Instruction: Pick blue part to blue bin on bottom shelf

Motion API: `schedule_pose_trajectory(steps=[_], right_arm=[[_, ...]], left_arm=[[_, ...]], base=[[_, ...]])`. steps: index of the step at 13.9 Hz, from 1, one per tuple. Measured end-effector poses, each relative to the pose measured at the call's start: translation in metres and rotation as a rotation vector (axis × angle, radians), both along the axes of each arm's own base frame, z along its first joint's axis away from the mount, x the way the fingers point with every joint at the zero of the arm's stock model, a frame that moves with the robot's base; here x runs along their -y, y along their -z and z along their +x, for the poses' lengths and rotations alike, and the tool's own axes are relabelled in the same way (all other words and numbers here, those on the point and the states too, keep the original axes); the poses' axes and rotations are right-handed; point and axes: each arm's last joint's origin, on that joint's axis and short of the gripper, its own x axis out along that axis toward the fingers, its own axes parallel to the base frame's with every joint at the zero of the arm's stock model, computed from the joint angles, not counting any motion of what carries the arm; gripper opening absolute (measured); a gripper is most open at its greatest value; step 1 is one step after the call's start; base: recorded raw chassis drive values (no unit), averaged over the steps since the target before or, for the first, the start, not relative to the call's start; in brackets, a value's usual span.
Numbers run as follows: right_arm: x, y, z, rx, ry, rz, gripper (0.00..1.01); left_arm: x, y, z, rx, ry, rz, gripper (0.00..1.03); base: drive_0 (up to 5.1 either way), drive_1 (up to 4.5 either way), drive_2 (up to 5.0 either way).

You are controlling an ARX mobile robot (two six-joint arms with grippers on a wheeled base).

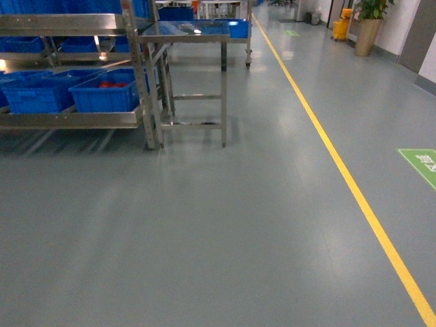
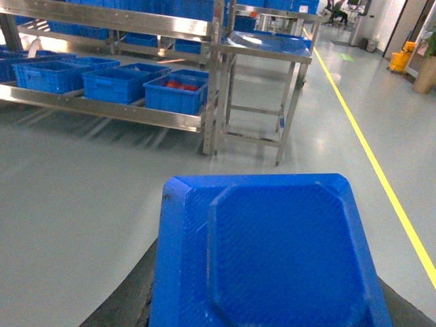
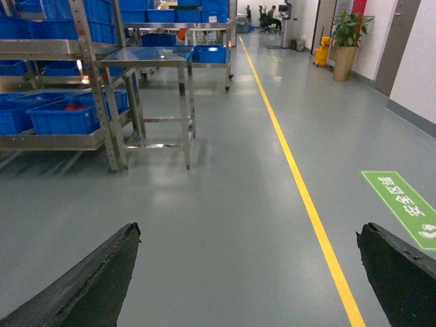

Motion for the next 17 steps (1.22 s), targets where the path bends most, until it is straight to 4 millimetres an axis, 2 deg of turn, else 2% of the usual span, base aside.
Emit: schedule_pose_trajectory(steps=[17], right_arm=[[0.0, -0.0001, 0.0, 0.001, 0.0, 0.0, 0.98]], left_arm=[[0.0, -0.0002, 0.0001, 0.002, 0.0, -0.001, 0.43]], base=[[0.0, 4.17, -4.2]])
